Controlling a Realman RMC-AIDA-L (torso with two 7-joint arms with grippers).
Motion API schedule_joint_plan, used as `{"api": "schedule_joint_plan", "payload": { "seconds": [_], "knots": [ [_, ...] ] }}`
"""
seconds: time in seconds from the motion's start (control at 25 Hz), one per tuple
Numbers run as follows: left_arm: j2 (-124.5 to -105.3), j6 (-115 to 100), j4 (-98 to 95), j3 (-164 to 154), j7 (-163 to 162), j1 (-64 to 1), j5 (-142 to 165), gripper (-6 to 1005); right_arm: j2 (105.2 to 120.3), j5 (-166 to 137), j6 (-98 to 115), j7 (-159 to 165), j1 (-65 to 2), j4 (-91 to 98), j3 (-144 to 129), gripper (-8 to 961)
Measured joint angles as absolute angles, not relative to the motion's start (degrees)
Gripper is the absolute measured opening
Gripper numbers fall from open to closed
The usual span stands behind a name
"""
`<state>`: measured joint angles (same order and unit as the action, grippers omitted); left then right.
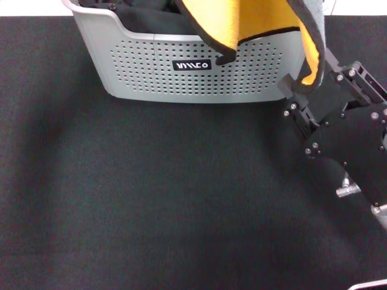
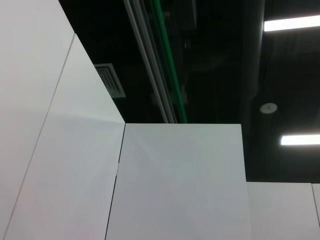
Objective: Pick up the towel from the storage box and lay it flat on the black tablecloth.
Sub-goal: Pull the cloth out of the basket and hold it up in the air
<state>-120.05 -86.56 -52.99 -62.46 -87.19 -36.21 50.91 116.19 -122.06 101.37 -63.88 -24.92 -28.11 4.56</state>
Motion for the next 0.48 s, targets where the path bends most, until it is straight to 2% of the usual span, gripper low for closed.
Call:
{"api": "schedule_joint_plan", "payload": {
  "seconds": [0.16,0.48],
  "knots": [
    [-120.05,-86.5,-53.0,-62.4,-86.9,-36.2,50.9,80,116.19,-122.6,101.7,-63.9,-24.1,-28.3,4.5,460],
    [-120.03,-86.0,-53.0,-62.4,-86.6,-36.1,50.9,83,116.19,-122.9,103.7,-64.0,-23.2,-28.2,4.5,453]
  ]
}}
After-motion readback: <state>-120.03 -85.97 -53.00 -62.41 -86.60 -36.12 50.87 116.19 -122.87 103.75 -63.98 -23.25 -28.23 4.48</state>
